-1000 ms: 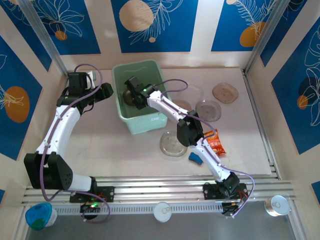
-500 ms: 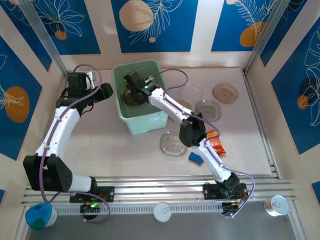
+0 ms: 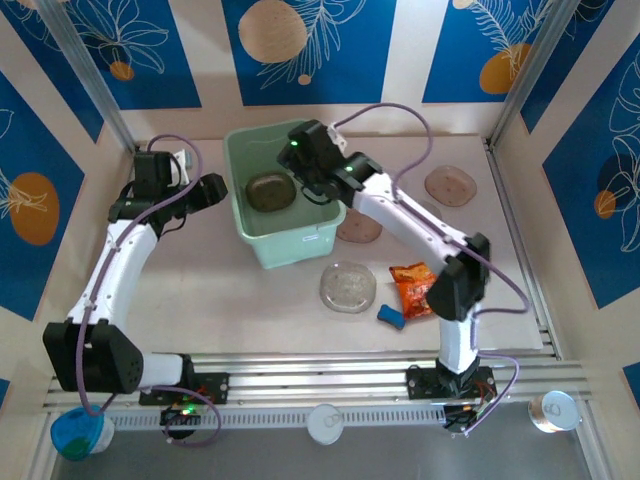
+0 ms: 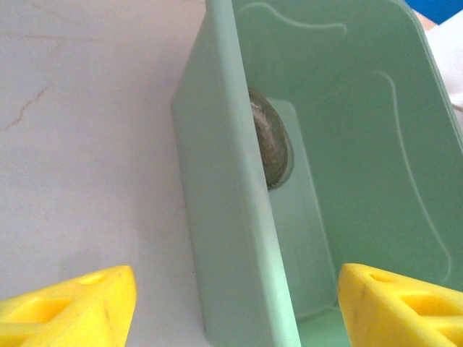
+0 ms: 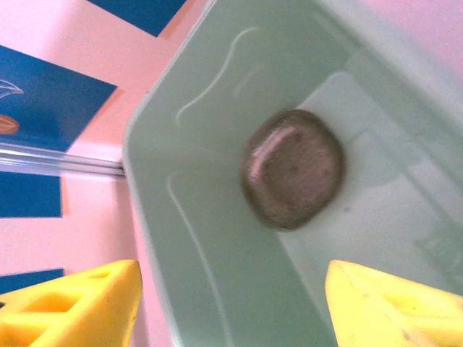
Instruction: Place the plates into the plastic bin on the countertop
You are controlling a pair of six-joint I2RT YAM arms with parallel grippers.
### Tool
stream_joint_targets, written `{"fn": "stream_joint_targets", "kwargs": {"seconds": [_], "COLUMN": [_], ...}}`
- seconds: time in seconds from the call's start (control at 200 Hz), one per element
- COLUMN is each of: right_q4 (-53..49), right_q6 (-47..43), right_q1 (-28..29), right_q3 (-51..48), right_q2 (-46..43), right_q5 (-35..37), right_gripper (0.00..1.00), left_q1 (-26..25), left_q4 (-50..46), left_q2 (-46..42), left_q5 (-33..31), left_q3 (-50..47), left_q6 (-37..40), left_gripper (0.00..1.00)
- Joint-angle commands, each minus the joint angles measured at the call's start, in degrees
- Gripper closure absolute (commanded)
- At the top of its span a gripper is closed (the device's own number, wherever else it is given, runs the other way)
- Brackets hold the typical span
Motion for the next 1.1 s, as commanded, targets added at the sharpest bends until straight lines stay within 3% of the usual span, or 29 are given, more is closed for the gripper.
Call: {"fn": "stream_joint_targets", "kwargs": {"seconds": [0.0, 0.205, 0.415, 0.7, 0.88, 1.095], "right_q4": [1.37, 0.53, -2.73, -8.62, -10.53, -10.23], "right_q6": [-8.42, -15.26, -21.45, -21.67, -18.19, -20.27], "right_q1": [-1.54, -7.64, -16.5, -18.62, -16.86, -16.72], "right_q3": [-9.46, -27.1, -39.14, -44.04, -44.9, -48.05], "right_q2": [-8.74, -23.71, -30.27, -24.99, -22.45, -18.31], "right_q5": [-1.37, -6.7, -17.45, -27.09, -27.07, -25.53], "right_gripper": [0.33, 0.36, 0.39, 0.41, 0.41, 0.44], "left_q1": [0.16, -0.03, -0.42, -3.76, -4.53, -4.68], "left_q4": [-2.7, -5.6, -6.04, -5.57, -4.57, -3.84], "left_q2": [-2.75, -5.37, -8.67, -9.28, -9.72, -9.22], "left_q5": [1.32, 0.71, 0.16, -2.34, -2.38, -0.8], "left_q3": [-2.45, -6.62, -9.7, -8.95, -9.17, -9.08], "left_q6": [0.37, 0.15, -2.43, -4.33, -4.45, -2.58], "left_gripper": [0.26, 0.27, 0.27, 0.27, 0.27, 0.27]}}
